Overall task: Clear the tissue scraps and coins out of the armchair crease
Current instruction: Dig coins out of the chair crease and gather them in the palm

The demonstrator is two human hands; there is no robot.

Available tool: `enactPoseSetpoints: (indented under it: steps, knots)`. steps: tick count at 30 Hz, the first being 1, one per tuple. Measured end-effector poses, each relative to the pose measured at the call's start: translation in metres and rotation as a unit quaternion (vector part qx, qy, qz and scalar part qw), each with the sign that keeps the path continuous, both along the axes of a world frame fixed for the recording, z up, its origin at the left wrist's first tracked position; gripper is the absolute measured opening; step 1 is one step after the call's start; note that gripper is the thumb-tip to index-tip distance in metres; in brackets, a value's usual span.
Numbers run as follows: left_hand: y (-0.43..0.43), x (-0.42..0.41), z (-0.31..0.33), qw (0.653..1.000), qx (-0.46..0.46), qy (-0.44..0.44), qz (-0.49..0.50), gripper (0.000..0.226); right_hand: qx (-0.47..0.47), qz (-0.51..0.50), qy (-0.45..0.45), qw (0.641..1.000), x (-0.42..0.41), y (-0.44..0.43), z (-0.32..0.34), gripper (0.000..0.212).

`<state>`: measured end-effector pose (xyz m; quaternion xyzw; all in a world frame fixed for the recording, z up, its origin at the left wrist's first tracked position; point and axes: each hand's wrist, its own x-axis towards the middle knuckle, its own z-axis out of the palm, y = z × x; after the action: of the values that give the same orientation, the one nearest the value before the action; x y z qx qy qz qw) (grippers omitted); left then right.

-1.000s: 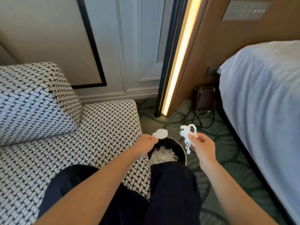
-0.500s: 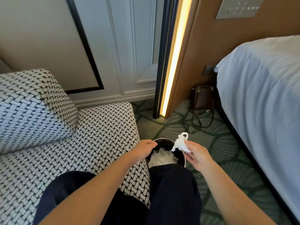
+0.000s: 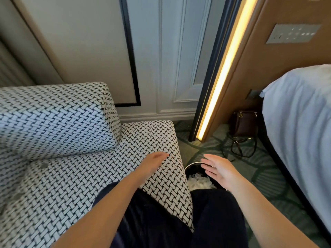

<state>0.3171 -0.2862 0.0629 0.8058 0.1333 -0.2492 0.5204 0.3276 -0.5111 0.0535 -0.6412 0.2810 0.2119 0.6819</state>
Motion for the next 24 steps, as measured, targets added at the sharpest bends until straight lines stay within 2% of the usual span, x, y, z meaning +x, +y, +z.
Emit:
enactPoseSetpoints:
  steps: [5,7,12,15,20,24]
  knots:
    - [0.082,-0.031,0.009,0.993,-0.052,-0.04,0.1,0.024,-0.013,0.08,-0.03,0.996,0.002,0.085,0.018,0.025]
    - [0.11,-0.043,0.01,0.988,-0.05,-0.053,0.136,0.022,-0.017,0.108,-0.043,0.993,0.001,0.117,0.024,0.023]
    - [0.188,-0.098,-0.005,0.975,0.0,-0.063,0.214,0.036,-0.047,0.231,-0.093,0.967,-0.01,0.21,0.031,0.02]
    - [0.224,-0.131,-0.025,0.966,0.025,-0.046,0.254,0.034,-0.058,0.298,-0.119,0.945,-0.022,0.258,0.031,0.01]
    - [0.286,-0.188,-0.056,0.939,0.085,-0.025,0.333,0.029,-0.056,0.396,-0.132,0.907,-0.052,0.343,0.017,0.012]
    - [0.314,-0.226,-0.081,0.924,0.15,-0.016,0.351,0.029,-0.049,0.46,-0.119,0.878,-0.078,0.39,-0.001,0.007]
